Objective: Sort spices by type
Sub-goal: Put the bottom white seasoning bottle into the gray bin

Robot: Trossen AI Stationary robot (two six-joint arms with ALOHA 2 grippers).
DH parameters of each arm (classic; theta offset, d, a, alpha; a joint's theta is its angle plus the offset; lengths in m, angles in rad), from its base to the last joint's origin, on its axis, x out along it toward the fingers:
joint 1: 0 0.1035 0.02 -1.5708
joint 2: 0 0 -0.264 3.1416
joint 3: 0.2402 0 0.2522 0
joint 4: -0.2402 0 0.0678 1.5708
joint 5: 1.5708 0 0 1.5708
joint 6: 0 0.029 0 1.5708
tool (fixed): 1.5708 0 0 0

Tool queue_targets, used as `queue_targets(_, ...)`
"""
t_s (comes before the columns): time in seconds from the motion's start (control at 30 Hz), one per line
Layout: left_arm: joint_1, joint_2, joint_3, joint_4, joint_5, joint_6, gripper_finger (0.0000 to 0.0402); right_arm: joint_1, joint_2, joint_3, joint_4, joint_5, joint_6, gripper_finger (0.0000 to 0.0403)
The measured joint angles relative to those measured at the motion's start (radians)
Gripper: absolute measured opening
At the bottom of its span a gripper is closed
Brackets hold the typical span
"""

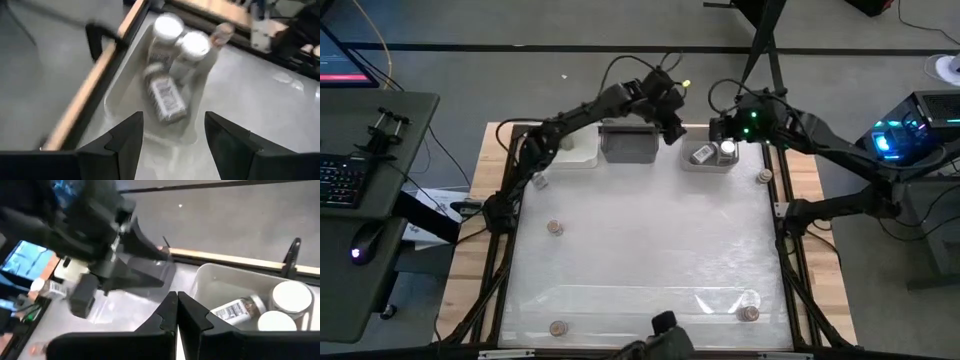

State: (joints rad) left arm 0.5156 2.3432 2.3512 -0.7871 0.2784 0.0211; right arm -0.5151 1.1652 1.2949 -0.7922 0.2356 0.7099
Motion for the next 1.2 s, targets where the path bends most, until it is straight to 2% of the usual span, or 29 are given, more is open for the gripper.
queue_targets(0.13,0.006,0.046,0.0,0.013,0.03,-0.092,0.0217,-0.034,-0.014,0.0,0.004,-0.007,0.006,0.0001)
queue_targets(0.27,-0.03,0.096,0.0,0.125,0.112,-0.165,0.0252,-0.055,-0.018,0.0,0.004,-0.012,0.008,0.001)
queue_targets(0.37,-0.066,0.124,0.0,0.206,0.109,-0.172,0.0281,-0.059,-0.018,0.0,0.004,-0.012,0.017,0.002)
queue_targets(0.47,-0.099,0.149,0.0,0.263,0.038,-0.177,0.0303,-0.06,-0.018,0.0,0.002,-0.012,0.018,0.0032)
queue_targets(0.63,-0.132,0.183,0.0,0.274,-0.161,-0.139,0.0315,-0.061,-0.018,0.0,-0.006,-0.015,0.027,0.0047)
queue_targets(0.7,-0.137,0.185,0.0,0.28,-0.205,-0.145,0.0316,-0.061,-0.019,0.0,-0.006,-0.016,0.034,0.005)
queue_targets(0.8,-0.138,0.195,0.001,0.294,-0.218,-0.175,0.0315,-0.06,-0.019,0.0,-0.006,-0.024,0.034,0.0051)
queue_targets(1.0,-0.111,0.177,-0.002,0.211,-0.174,-0.153,0.0314,-0.06,-0.019,0.0,-0.007,-0.029,0.042,0.0051)
queue_targets(1.2,-0.001,0.016,0.002,-0.025,-0.053,-0.042,0.0285,-0.099,-0.007,0.0,-0.011,-0.031,0.032,0.0051)
